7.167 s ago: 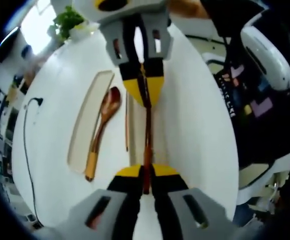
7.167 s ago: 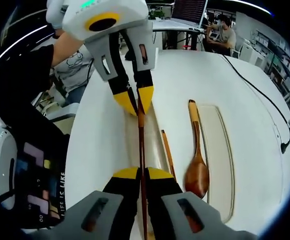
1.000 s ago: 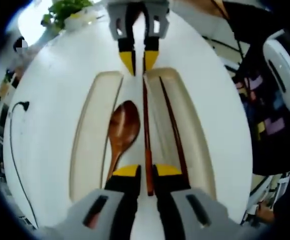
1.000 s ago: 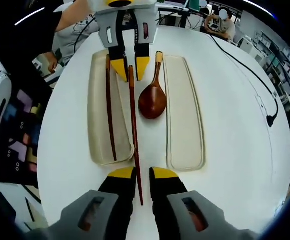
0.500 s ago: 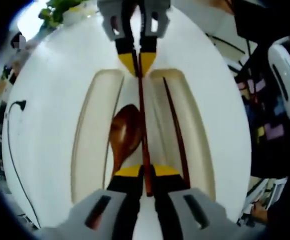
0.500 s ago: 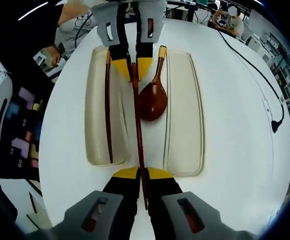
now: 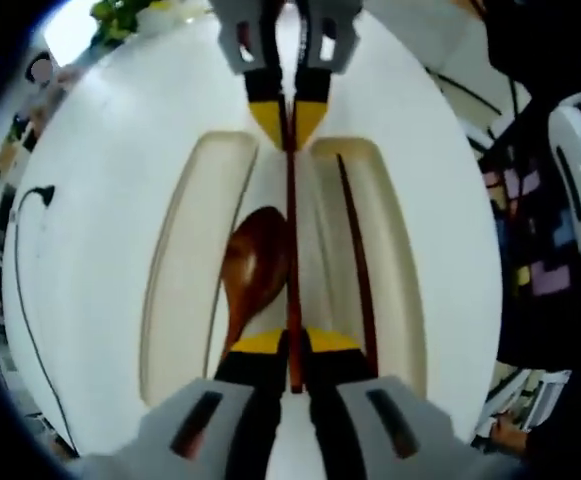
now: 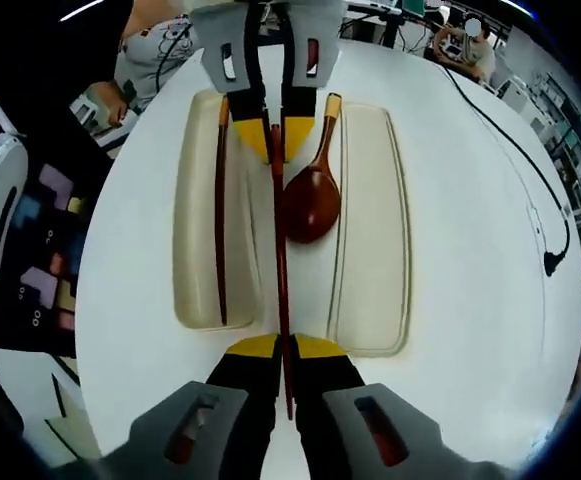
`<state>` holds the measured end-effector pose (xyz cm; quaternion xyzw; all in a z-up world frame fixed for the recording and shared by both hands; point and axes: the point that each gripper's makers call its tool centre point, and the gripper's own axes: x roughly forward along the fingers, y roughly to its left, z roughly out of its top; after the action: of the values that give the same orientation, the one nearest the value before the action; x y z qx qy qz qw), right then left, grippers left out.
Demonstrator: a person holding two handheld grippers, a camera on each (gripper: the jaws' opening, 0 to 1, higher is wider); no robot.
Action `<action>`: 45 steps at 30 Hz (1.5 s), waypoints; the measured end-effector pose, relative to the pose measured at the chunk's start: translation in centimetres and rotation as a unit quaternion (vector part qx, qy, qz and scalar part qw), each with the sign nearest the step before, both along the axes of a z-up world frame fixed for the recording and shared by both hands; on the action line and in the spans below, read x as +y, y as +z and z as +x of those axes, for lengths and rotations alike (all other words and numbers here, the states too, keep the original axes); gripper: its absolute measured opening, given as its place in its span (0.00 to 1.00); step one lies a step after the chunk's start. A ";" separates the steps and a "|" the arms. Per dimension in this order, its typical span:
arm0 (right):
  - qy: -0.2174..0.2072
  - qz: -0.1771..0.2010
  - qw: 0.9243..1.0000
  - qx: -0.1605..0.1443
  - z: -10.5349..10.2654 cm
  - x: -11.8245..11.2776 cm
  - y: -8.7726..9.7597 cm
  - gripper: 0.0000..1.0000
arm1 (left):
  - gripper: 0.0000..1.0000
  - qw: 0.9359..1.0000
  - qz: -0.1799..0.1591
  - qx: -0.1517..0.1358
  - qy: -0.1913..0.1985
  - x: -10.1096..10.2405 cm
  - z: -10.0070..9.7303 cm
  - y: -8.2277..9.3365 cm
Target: Arrange the utensils inside the cutlery case until each visible utensil rests in its matching compartment.
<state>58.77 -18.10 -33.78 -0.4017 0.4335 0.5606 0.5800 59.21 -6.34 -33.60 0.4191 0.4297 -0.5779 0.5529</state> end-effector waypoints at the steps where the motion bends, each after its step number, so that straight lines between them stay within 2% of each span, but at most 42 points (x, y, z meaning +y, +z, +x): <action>1: 0.001 -0.004 1.000 -0.002 0.0 0.0 0.0 0.02 | 0.06 1.000 0.000 -0.001 -0.002 0.0 0.0 0.0; 4: 0.007 -0.019 1.000 -0.014 -0.1 0.1 0.0 0.02 | 0.06 1.000 0.002 -0.004 -0.004 0.0 -0.1 0.0; 6: -0.018 -0.024 1.000 -0.008 0.0 0.0 0.0 0.02 | 0.06 1.000 0.004 -0.004 -0.008 0.0 -0.1 0.0; 7: 0.001 -0.020 1.000 -0.014 0.0 0.0 0.1 0.02 | 0.06 1.000 0.004 -0.002 -0.005 0.0 -0.1 0.0; 11: -0.009 -0.018 1.000 -0.022 -0.3 -0.1 0.1 0.01 | 0.06 1.000 -0.005 0.005 0.000 0.1 -0.2 0.1; 13: -0.001 -0.021 0.999 -0.033 -0.3 -0.1 0.2 0.01 | 0.06 1.000 -0.009 0.006 0.002 0.1 -0.3 0.1; 20: 0.006 -0.023 0.999 -0.040 0.1 -0.2 0.4 0.01 | 0.06 1.000 -0.014 -0.001 -0.001 0.0 -0.1 0.2; 25: 0.008 -0.025 0.998 -0.057 0.6 -0.3 2.0 0.01 | 0.06 1.000 -0.018 -0.011 -0.001 0.0 0.4 1.0; 30: 0.006 -0.015 0.997 -0.072 1.2 -0.3 3.5 0.01 | 0.06 0.999 -0.029 -0.024 0.003 0.1 0.6 2.7; 45: 0.026 -0.005 0.996 -0.089 0.7 1.6 5.1 0.01 | 0.06 0.999 -0.033 -0.035 0.012 1.6 0.0 4.1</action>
<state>59.51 -16.54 -28.73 -0.4642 0.3721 0.5351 0.5998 59.20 -4.69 -29.47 0.4156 0.3957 -0.5697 0.5883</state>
